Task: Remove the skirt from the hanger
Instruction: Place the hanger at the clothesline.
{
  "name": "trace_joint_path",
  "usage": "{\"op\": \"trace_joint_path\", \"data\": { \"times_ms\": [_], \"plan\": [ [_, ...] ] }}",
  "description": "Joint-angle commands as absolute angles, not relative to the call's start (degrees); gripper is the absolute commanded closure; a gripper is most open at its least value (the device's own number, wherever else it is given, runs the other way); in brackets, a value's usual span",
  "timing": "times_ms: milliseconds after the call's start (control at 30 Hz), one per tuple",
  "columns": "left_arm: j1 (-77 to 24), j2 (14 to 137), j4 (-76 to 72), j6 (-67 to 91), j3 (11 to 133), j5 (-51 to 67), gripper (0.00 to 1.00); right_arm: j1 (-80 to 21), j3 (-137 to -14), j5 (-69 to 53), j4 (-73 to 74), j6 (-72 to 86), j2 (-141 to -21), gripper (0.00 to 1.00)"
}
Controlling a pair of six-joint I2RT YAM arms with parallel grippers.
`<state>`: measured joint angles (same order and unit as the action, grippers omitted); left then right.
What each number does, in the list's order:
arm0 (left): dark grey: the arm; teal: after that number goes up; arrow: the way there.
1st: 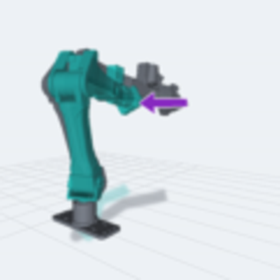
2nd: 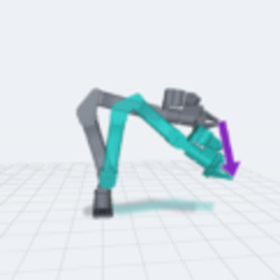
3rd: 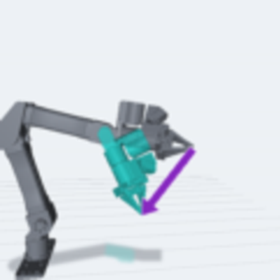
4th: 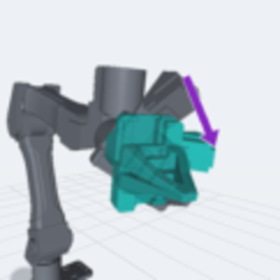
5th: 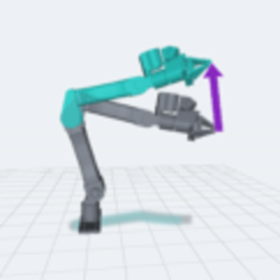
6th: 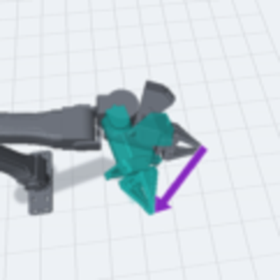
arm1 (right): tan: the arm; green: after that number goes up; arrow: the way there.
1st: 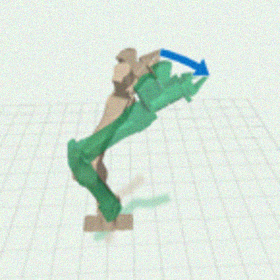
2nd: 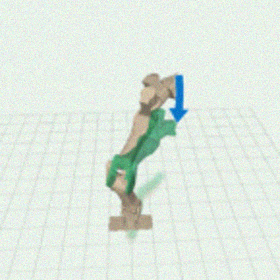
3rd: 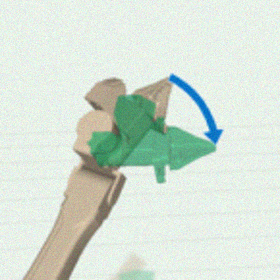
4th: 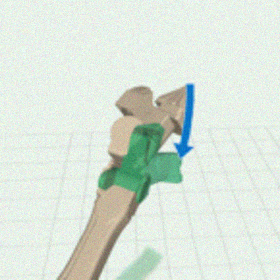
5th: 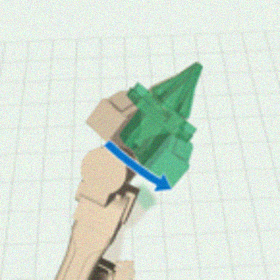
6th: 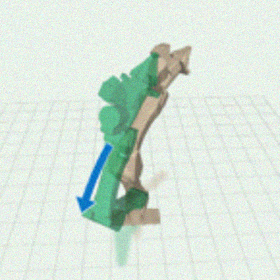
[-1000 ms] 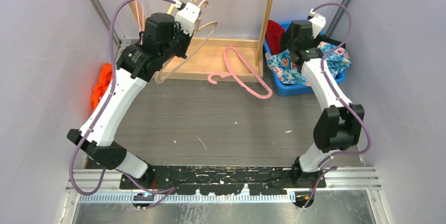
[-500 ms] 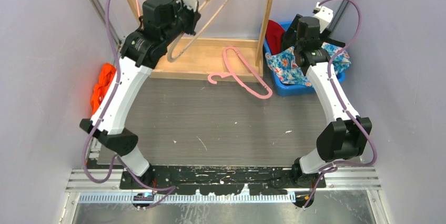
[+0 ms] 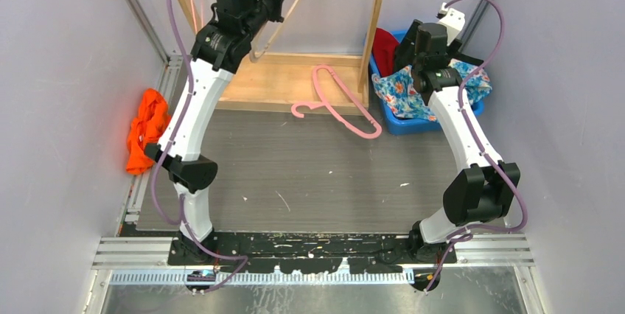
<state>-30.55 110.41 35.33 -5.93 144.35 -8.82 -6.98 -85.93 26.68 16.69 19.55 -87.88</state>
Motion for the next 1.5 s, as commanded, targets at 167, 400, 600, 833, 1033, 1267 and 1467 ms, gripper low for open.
{"op": "trace_joint_path", "data": {
  "times_ms": [167,400,600,833,1033,1267,1467],
  "plan": [
    [-24.7,115.4,26.3,2.9,148.3,-7.7,1.0,-7.4,-87.2,26.6,13.0,19.0,-86.7,0.13],
    [-23.7,115.3,28.2,3.3,140.8,-6.3,1.0,-7.3,-87.0,27.2,12.9,18.1,-86.9,0.13],
    [-23.3,113.5,29.4,3.2,139.4,-4.3,0.94,-7.3,-86.7,26.5,12.7,18.5,-87.8,0.13],
    [-23.0,110.4,31.3,2.7,140.9,-4.1,0.5,-7.3,-85.4,26.0,12.2,18.8,-87.4,0.13],
    [-23.0,106.5,32.4,1.4,139.0,-4.0,0.21,-7.3,-84.7,25.3,11.9,18.8,-87.2,0.14],
    [-23.0,101.0,33.6,-1.0,138.3,-5.9,0.01,-7.3,-84.6,24.3,11.9,19.4,-87.6,0.14],
    [-23.0,94.1,35.2,0.1,133.7,-4.0,0.0,-7.3,-84.7,24.3,11.7,19.3,-88.1,0.14]
  ]
}}
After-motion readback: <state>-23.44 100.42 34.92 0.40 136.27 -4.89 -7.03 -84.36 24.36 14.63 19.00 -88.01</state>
